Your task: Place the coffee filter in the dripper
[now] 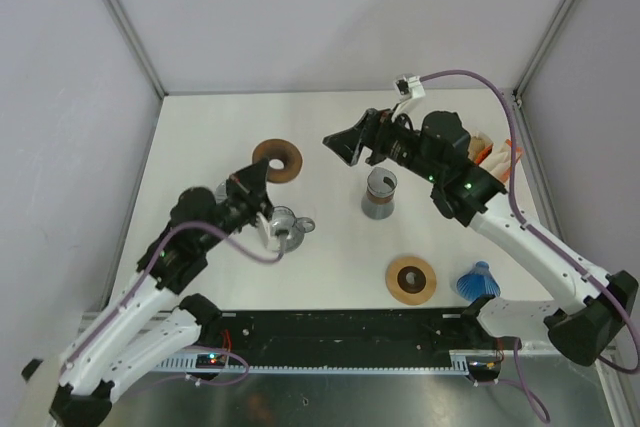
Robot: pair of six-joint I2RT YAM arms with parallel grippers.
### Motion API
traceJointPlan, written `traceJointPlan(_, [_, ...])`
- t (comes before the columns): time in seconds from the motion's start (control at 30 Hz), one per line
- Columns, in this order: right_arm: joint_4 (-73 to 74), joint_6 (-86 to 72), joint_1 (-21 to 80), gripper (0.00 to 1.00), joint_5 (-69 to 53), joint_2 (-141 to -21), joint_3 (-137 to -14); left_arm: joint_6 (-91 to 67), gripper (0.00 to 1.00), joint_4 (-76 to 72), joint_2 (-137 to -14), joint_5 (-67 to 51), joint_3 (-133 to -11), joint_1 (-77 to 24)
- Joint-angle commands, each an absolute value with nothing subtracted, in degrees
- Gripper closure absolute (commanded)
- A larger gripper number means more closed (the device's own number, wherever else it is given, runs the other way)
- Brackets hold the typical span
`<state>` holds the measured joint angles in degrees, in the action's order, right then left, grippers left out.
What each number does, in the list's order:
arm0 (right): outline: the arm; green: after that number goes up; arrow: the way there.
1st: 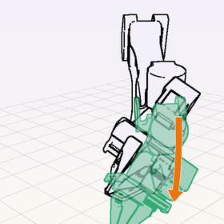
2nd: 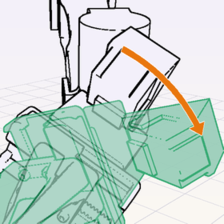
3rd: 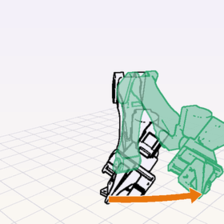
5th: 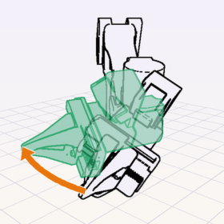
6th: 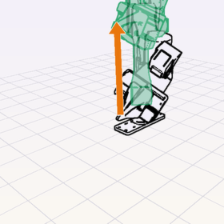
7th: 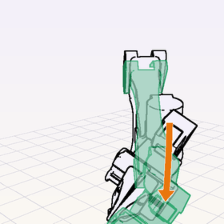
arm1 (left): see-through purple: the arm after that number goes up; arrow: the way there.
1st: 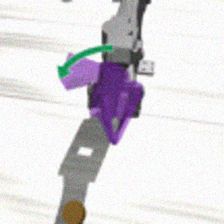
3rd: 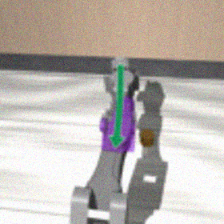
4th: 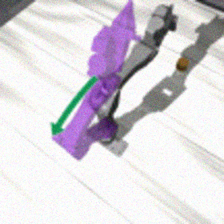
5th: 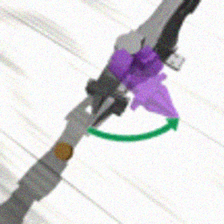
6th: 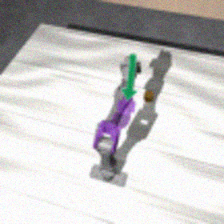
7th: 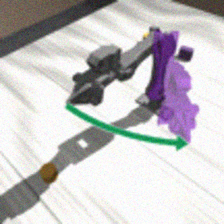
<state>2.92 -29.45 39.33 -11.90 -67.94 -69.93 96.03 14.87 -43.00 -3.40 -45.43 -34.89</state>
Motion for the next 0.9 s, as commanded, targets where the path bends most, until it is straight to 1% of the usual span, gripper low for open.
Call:
traceJointPlan(0.0, [-3.12, -34.52, 40.91, 0.12, -14.77, -71.22, -72.41, 122.16, 1.0, -5.42, -33.14, -18.73, -34.3, -35.43])
traceJointPlan(0.07, [-3.79, -34.75, 42.09, 0.13, -16.19, -73.11, -72.35, 125.68, 1.0, -12.39, -30.92, -21.29, -28.86, -35.44])
traceJointPlan(0.17, [-5.48, -34.39, 44.27, 0.14, -19.11, -76.33, -72.41, 127.39, 1.0, -15.84, -29.18, -23.58, -25.55, -35.39])
traceJointPlan(0.33, [-6.39, -35.56, 45.48, 0.23, -22.35, -79.0, -72.39, 126.63, 1.0, -18.54, -28.99, -23.43, -24.37, -35.5])
traceJointPlan(0.5, [-4.21, -35.85, 45.0, 0.26, -24.1, -80.66, -72.34, 125.19, 1.0, -21.18, -29.2, -22.37, -23.9, -35.44])
traceJointPlan(0.57, [-4.98, -36.27, 44.96, 0.36, -26.26, -81.38, -72.33, 124.79, 1.0, -21.42, -28.77, -21.98, -23.11, -35.47])
traceJointPlan(0.6, [-5.79, -36.81, 44.98, 0.51, -28.12, -81.87, -72.33, 124.53, 1.0, -21.48, -28.53, -21.93, -22.72, -35.49])
traceJointPlan(0.63, [-6.81, -37.57, 44.94, 0.63, -29.39, -82.2, -72.33, 124.32, 1.0, -21.46, -28.37, -21.82, -22.39, -35.41])
traceJointPlan(0.67, [-7.45, -38.08, 44.97, 0.8, -30.34, -82.45, -72.33, 123.95, 1.0, -21.5, -28.21, -21.63, -22.18, -35.42])
traceJointPlan(0.7, [-7.68, -38.33, 44.99, 0.9, -30.77, -82.53, -72.33, 123.67, 1.0, -21.52, -28.21, -21.01, -22.08, -35.46])
traceJointPlan(0.73, [-7.66, -38.33, 44.99, 0.95, -30.77, -82.49, -72.33, 123.23, 0.99, -21.52, -28.3, -20.39, -22.07, -35.44])
traceJointPlan(0.77, [-6.91, -37.88, 44.82, 0.97, -30.41, -82.33, -72.33, 122.74, 0.94, -21.57, -28.43, -19.12, -22.06, -35.47])
traceJointPlan(0.8, [-6.09, -37.13, 44.51, 0.99, -29.58, -81.99, -72.33, 121.93, 0.84, -21.55, -28.89, -17.16, -22.19, -35.45])
traceJointPlan(0.83, [-4.8, -36.54, 44.23, 0.99, -28.76, -81.69, -72.33, 121.21, 0.65, -21.54, -29.34, -15.13, -22.35, -35.48])
traceJointPlan(0.87, [-3.76, -35.67, 43.91, 1.0, -27.65, -81.23, -72.33, 120.2, 0.49, -21.45, -30.23, -13.15, -22.73, -35.49])
